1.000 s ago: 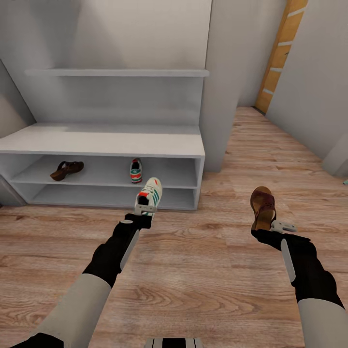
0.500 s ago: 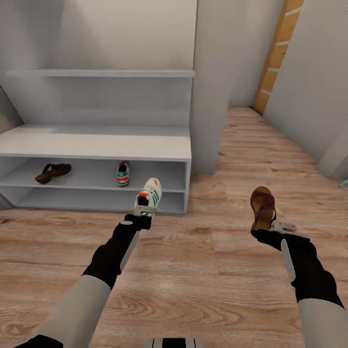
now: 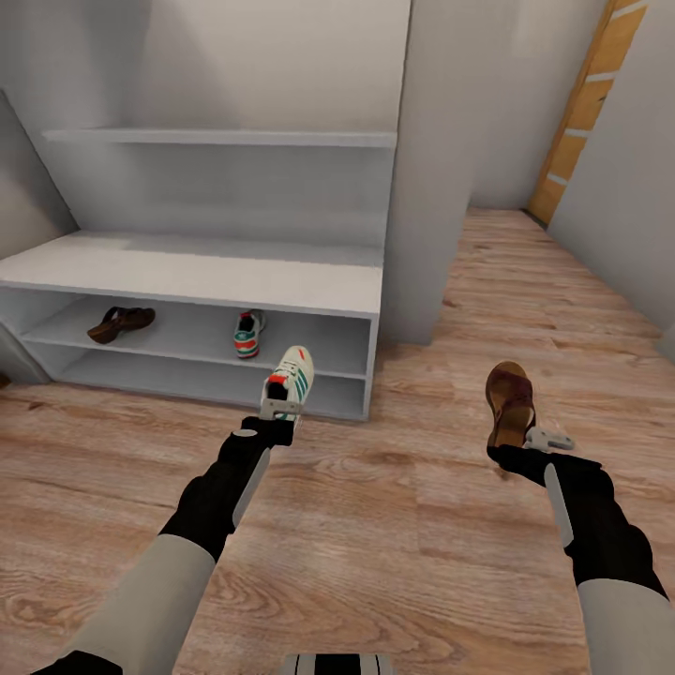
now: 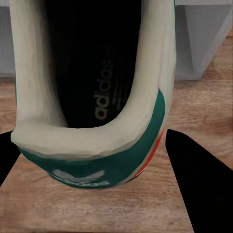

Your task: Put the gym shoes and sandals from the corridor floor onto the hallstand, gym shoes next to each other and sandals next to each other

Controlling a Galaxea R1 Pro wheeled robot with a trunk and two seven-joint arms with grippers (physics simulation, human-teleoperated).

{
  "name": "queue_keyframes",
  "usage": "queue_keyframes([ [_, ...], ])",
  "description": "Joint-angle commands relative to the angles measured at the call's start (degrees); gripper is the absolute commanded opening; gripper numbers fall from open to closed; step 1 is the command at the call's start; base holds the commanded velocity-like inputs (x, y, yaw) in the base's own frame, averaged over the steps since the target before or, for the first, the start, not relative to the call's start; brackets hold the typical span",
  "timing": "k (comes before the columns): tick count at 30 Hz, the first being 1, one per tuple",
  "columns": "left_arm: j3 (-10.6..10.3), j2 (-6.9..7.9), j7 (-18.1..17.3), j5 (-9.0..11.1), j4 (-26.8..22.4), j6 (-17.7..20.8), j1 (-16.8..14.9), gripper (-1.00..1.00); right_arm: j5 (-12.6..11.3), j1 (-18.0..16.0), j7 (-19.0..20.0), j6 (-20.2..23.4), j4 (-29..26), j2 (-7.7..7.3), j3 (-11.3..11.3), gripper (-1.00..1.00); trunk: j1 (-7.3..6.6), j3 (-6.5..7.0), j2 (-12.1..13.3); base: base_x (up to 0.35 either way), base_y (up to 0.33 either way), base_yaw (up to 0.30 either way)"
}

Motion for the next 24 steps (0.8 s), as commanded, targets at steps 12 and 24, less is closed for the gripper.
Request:
queue_keyframes([
  [12, 0.4, 0.00, 0.0, 0.0, 0.1, -0.1, 0.0, -1.00, -0.2, 0.0, -0.2, 0.0, 0.0, 0.00, 0.0, -1.00, 0.00, -0.13, 0.0, 0.063, -0.011, 0.059],
  [24, 0.6, 0.00, -0.1, 0.1, 0.2, -0.1, 0.0, -1.00, -0.2, 0.0, -0.2, 0.0, 0.0, -0.06, 0.0, -1.00, 0.00, -0.13, 0.0, 0.294, 0.000, 0.000],
])
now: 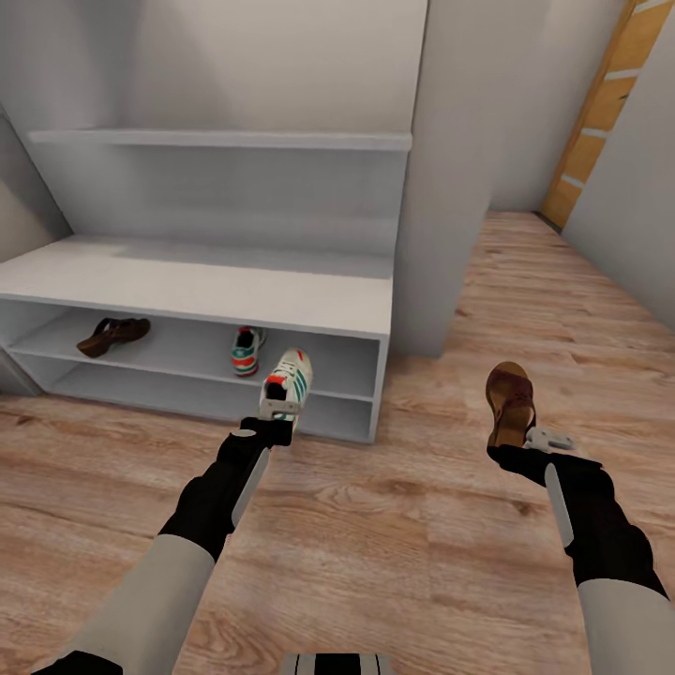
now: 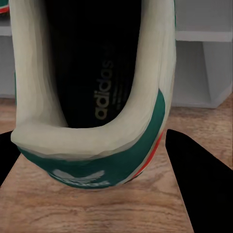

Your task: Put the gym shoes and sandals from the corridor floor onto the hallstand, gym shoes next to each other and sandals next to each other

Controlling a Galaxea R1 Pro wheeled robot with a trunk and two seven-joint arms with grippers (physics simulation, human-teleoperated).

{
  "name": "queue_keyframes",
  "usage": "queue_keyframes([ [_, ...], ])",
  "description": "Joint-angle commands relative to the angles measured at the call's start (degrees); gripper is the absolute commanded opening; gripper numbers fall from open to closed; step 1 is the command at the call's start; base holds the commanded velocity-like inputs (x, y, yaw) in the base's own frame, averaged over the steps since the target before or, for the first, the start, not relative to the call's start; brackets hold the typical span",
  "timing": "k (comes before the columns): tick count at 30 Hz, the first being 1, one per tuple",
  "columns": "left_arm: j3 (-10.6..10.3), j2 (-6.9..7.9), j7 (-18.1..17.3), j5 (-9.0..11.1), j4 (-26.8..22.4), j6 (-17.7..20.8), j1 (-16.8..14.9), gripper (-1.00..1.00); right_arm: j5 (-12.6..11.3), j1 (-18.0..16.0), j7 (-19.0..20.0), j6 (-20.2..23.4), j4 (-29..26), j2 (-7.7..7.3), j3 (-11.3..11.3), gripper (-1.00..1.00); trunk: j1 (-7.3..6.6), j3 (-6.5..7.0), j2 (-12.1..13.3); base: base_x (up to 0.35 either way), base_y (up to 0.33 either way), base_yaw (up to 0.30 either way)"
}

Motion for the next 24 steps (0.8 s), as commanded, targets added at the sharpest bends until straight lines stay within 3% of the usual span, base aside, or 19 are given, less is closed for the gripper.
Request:
queue_keyframes([
  [1, 0.0, 0.00, 0.0, 0.0, 0.0, 0.0, 0.0, -1.00, -0.2, 0.0, -0.2, 0.0, 0.0, 0.01, 0.0, -1.00, 0.00, 0.00, 0.0, 0.274, 0.000, 0.000],
  [17, 0.1, 0.00, 0.0, -0.1, 0.1, -0.1, 0.0, -1.00, -0.2, 0.0, -0.2, 0.0, -0.1, 0.01, 0.0, -1.00, 0.00, 0.00, 0.0, 0.064, 0.000, 0.000],
  [24, 2.7, 0.00, 0.0, -0.1, 0.4, -0.1, 0.0, -1.00, -0.2, 0.0, -0.2, 0.0, 0.0, 0.03, 0.0, -1.00, 0.00, 0.00, 0.0, 0.261, 0.032, 0.000],
])
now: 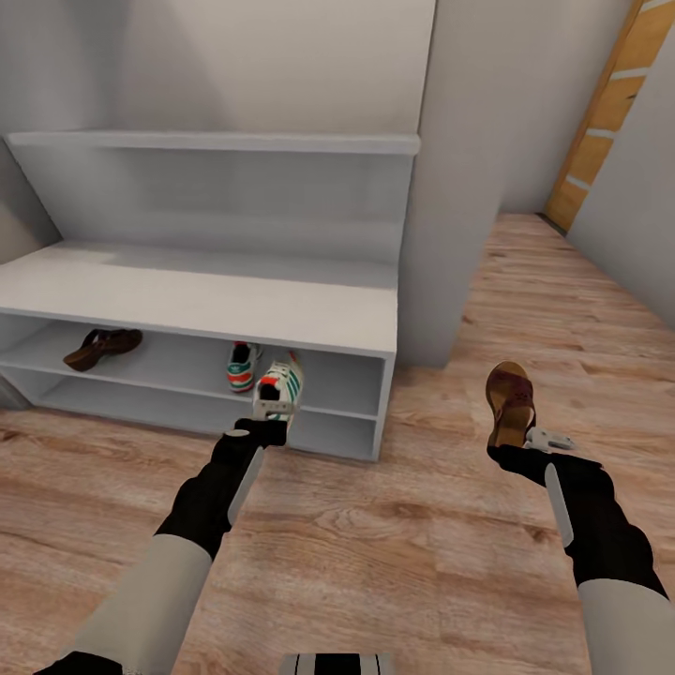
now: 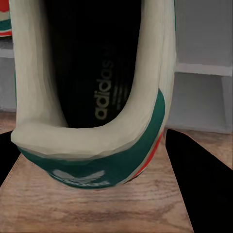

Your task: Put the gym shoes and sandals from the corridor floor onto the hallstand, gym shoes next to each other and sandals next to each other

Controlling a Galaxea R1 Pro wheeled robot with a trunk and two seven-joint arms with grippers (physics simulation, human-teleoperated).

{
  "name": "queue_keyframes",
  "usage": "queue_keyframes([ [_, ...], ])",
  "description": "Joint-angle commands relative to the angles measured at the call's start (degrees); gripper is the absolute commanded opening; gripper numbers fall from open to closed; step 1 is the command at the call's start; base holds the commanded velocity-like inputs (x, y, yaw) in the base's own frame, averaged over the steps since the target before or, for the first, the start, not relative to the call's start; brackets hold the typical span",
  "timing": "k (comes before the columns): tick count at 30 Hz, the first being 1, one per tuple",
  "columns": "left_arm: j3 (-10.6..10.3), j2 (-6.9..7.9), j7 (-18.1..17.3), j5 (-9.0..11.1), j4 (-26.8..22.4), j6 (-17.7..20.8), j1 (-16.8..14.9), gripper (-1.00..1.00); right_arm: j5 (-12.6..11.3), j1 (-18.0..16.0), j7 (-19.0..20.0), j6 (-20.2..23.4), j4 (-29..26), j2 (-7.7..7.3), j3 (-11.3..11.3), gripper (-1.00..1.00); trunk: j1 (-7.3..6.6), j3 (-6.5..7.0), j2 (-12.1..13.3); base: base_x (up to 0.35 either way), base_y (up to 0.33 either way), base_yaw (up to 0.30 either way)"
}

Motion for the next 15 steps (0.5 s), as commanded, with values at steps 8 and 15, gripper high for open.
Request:
queue_keyframes([
  [8, 1.6, -0.01, 0.0, 0.1, 0.0, 0.0, 0.0, -1.00, -0.2, 0.0, -0.2, 0.0, 0.0, -0.03, 0.0, -1.00, 0.00, 0.00, 0.0, 0.133, 0.013, 0.000],
  [15, 2.2, -0.01, -0.1, 0.1, 0.0, 0.0, 0.0, -1.00, -0.2, 0.0, -0.2, 0.0, 0.0, -0.02, 0.0, -1.00, 0.00, 0.00, 0.0, 0.007, 0.001, 0.000],
])
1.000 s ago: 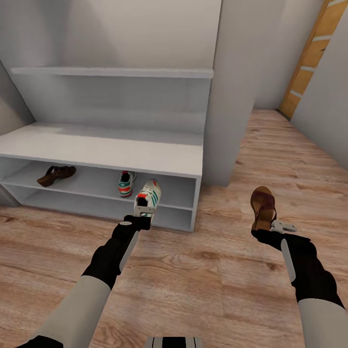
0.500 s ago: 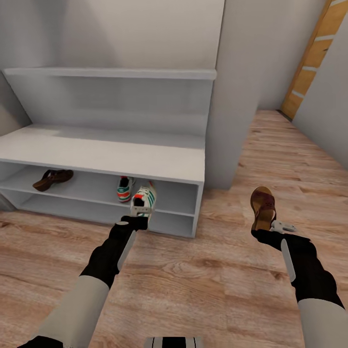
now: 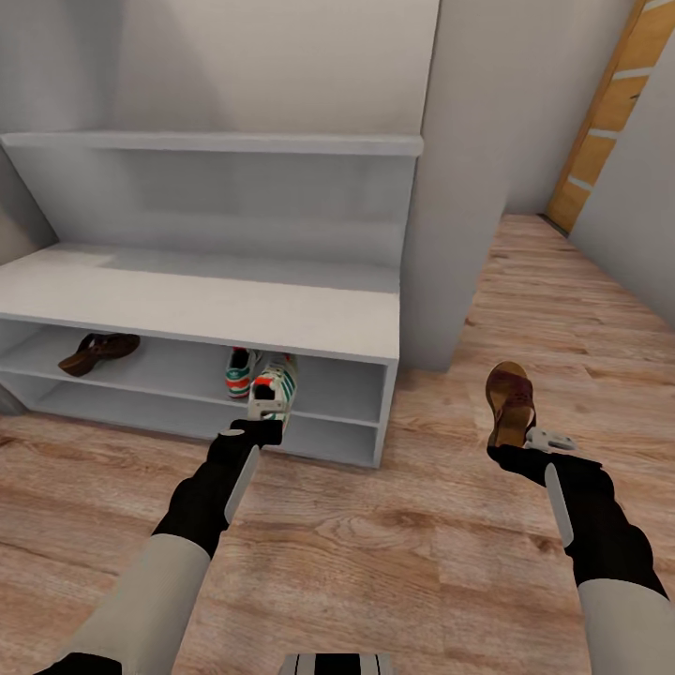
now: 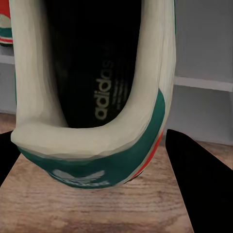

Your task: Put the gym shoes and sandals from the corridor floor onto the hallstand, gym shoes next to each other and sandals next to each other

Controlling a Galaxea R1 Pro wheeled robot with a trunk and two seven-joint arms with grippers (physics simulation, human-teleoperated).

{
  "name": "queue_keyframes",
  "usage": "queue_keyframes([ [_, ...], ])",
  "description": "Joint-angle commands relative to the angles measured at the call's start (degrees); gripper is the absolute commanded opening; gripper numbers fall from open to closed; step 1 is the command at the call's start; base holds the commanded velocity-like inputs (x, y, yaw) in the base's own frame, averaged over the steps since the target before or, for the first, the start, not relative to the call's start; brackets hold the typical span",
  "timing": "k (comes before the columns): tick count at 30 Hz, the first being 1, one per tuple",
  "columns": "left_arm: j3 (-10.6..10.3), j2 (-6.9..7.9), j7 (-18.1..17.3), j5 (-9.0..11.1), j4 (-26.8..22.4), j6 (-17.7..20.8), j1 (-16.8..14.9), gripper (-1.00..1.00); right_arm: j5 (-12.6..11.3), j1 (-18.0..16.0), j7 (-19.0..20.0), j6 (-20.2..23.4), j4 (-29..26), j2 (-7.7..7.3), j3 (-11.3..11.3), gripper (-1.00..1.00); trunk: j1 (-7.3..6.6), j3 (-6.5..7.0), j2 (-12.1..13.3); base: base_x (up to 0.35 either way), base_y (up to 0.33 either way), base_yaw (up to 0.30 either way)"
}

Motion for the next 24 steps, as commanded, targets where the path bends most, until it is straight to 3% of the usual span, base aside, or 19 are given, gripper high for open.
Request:
queue_keyframes([
  [1, 0.0, 0.00, 0.0, 0.0, 0.0, 0.0, 0.0, -1.00, -0.2, 0.0, -0.2, 0.0, 0.0, 0.01, 0.0, -1.00, 0.00, 0.00, 0.0, 0.001, 0.000, 0.000],
  [12, 0.1, 0.00, -0.1, 0.0, 0.4, -2.1, 1.5, -1.00, -0.2, 0.0, -0.2, 0.0, 0.0, -0.01, 0.0, -1.00, 0.00, 0.00, 0.0, 0.115, 0.000, 0.000],
  [24, 0.1, 0.00, 0.0, 0.0, 1.0, -4.6, 2.8, -1.00, -0.2, 0.0, -0.2, 0.0, 0.0, 0.02, 0.0, -1.00, 0.00, 0.00, 0.0, 0.010, 0.000, 0.000],
])
